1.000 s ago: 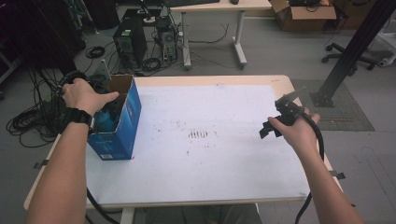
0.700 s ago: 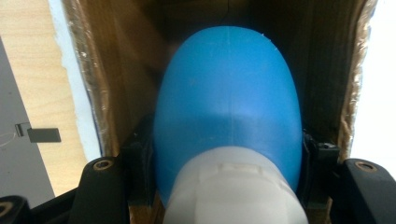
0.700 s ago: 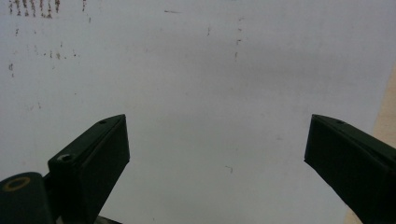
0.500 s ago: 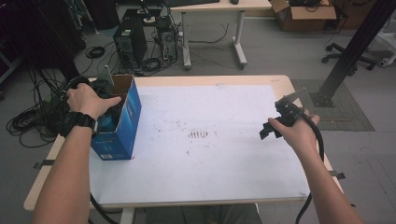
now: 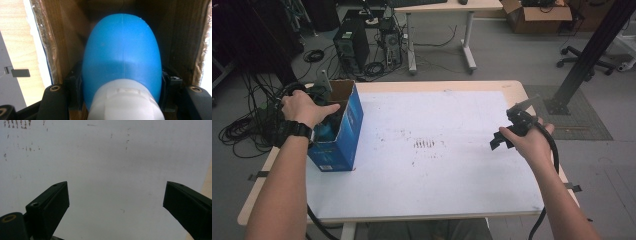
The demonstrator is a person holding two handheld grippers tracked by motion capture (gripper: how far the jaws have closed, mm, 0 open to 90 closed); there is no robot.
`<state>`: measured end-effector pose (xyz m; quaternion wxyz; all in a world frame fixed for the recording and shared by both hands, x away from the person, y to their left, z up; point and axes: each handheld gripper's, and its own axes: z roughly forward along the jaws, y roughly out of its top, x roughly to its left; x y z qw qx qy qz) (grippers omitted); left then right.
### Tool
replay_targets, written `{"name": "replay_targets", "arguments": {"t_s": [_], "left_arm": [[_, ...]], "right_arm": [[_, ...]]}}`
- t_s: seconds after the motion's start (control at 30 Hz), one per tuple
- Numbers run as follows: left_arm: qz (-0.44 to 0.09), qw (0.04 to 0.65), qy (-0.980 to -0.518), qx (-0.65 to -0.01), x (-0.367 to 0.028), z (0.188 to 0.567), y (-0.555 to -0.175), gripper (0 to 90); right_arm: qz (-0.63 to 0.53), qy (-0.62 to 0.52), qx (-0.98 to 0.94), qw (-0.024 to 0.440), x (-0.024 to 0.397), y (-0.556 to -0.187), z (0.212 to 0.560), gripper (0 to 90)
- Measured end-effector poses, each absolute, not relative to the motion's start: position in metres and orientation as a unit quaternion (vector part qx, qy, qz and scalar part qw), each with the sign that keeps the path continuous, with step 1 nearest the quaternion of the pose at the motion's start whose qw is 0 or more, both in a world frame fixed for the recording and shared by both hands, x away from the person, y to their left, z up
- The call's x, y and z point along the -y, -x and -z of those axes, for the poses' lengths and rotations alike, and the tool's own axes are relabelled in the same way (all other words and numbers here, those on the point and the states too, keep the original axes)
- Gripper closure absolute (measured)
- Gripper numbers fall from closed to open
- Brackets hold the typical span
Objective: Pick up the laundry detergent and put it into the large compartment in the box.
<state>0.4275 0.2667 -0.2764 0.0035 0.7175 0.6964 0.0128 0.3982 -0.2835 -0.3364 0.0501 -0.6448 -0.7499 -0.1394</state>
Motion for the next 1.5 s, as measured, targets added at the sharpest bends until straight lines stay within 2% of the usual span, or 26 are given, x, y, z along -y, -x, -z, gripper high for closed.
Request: {"name": "replay_targets", "arguments": {"t_s": [0.83,1.07,1.5], "left_arm": [[-0.022,0.013,-0.724,-0.689,-0.265,0.274,-0.427,36.7],[-0.027,0.012,-0.727,-0.686,-0.264,0.263,-0.425,33.1],[-0.048,0.015,-0.732,-0.680,-0.259,0.236,-0.420,32.8]], "right_arm": [[0.140,0.645,0.749,0.050,0.286,-0.395,0.338,6.8],[0.142,0.646,0.748,0.051,0.288,-0.394,0.337,6.8],[0.148,0.646,0.748,0.049,0.290,-0.391,0.333,6.8]]}}
